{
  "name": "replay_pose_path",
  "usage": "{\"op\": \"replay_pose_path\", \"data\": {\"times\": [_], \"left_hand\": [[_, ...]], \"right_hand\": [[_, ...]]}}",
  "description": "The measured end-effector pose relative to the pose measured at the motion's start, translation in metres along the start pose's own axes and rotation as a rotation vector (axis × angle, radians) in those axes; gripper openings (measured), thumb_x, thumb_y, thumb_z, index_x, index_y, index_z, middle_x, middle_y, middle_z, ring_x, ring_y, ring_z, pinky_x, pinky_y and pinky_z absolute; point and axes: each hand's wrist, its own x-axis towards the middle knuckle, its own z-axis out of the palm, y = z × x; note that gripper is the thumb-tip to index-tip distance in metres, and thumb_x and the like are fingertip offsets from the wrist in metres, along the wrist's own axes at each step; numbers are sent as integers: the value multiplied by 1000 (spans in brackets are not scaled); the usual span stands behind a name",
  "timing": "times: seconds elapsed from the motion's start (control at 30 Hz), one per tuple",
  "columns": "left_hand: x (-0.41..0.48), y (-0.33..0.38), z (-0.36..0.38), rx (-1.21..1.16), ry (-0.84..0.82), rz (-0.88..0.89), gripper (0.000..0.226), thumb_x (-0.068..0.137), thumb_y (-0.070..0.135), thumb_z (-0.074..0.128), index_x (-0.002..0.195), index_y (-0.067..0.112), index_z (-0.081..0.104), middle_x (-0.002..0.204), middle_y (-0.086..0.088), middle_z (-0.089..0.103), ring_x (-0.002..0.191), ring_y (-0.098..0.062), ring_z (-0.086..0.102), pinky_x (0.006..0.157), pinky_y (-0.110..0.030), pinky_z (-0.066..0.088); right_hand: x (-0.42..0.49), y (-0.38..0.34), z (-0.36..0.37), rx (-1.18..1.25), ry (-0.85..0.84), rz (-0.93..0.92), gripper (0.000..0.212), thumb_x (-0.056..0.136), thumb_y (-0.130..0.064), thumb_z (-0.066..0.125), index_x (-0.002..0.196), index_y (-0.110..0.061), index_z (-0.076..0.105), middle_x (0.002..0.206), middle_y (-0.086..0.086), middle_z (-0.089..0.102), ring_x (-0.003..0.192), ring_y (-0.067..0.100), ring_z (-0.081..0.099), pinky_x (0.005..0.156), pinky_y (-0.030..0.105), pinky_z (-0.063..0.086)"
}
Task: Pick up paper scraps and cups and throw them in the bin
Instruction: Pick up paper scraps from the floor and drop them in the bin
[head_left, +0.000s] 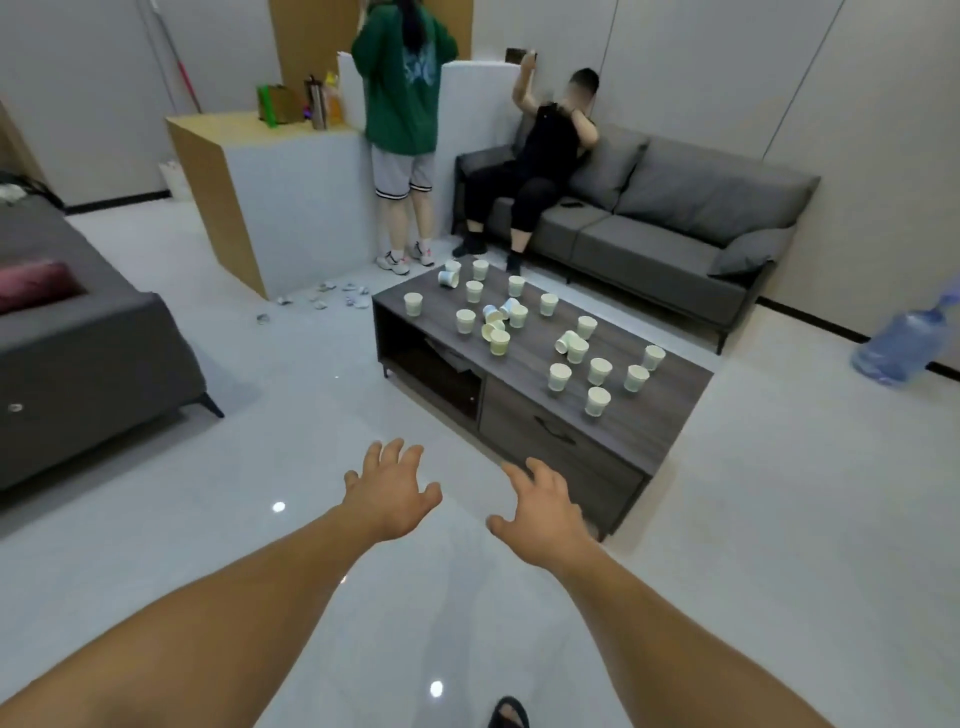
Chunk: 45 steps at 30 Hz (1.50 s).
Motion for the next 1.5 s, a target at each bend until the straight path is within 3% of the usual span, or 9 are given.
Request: {"op": "replay_pose_path", "data": {"times": [0.2, 0.47, 0.93, 1.5], "left_hand": [[78, -29, -35, -33, 71, -206, 68, 92, 55, 39, 150, 26, 18, 161, 0, 9, 148, -27, -1, 114, -53, 18], [175, -84, -60, -95, 87, -341, 69, 92, 56, 39, 150, 26, 17, 161, 0, 8, 147, -27, 0, 114, -54, 19], [396, -259, -171, -146, 90, -384, 69, 91, 54, 39, 150, 24, 19, 160, -1, 8, 147, -26, 0, 114, -52, 19], [688, -367, -280, -153, 152, -557, 70, 91, 55, 43, 150, 25, 20, 160, -1, 11, 147, -26, 5, 113, -54, 21]], "right_hand": [[121, -32, -27, -26, -43, -198, 78, 88, -52, 56, 153, -34, 16, 162, -2, 7, 148, 24, 7, 113, 51, 27], [254, -99, -29, -98, -121, -344, 78, 88, -53, 56, 152, -35, 15, 161, -1, 6, 148, 25, 6, 111, 55, 27], [496, -278, -24, -118, -160, -386, 78, 88, -50, 57, 152, -35, 16, 161, -3, 5, 147, 22, 4, 111, 53, 29], [845, -438, -61, -169, -226, -645, 78, 91, -47, 56, 154, -31, 14, 162, 2, 4, 147, 26, 5, 113, 50, 29]]}}
